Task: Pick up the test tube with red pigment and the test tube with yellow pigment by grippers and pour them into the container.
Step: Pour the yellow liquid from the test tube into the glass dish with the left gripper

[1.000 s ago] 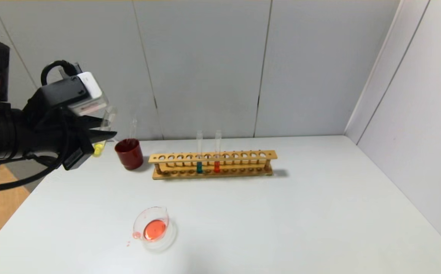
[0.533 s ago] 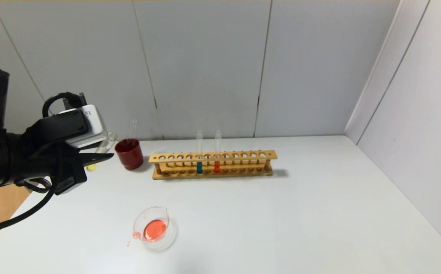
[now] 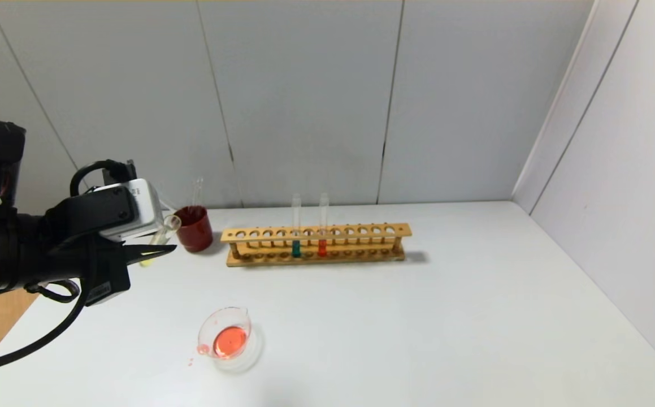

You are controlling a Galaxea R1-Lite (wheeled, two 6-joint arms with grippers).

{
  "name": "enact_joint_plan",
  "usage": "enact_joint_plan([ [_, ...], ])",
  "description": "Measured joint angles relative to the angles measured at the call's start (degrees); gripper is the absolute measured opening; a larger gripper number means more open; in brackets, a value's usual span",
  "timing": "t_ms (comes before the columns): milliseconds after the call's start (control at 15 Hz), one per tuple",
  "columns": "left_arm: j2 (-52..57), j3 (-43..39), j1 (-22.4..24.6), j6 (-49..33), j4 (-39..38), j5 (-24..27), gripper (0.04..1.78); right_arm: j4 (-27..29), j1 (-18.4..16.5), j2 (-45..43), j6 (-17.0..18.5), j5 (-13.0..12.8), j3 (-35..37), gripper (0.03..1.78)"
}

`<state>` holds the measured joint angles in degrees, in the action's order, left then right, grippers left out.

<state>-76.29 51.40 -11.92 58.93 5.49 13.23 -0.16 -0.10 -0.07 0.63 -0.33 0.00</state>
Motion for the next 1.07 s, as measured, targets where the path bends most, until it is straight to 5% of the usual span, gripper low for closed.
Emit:
enact_joint_plan([
  [1067,-7.0,0.9,9.1,13.3,-2.4,3.7,0.3,0.0,0.0,0.0,0.0,0.0,0.0,1.75],
])
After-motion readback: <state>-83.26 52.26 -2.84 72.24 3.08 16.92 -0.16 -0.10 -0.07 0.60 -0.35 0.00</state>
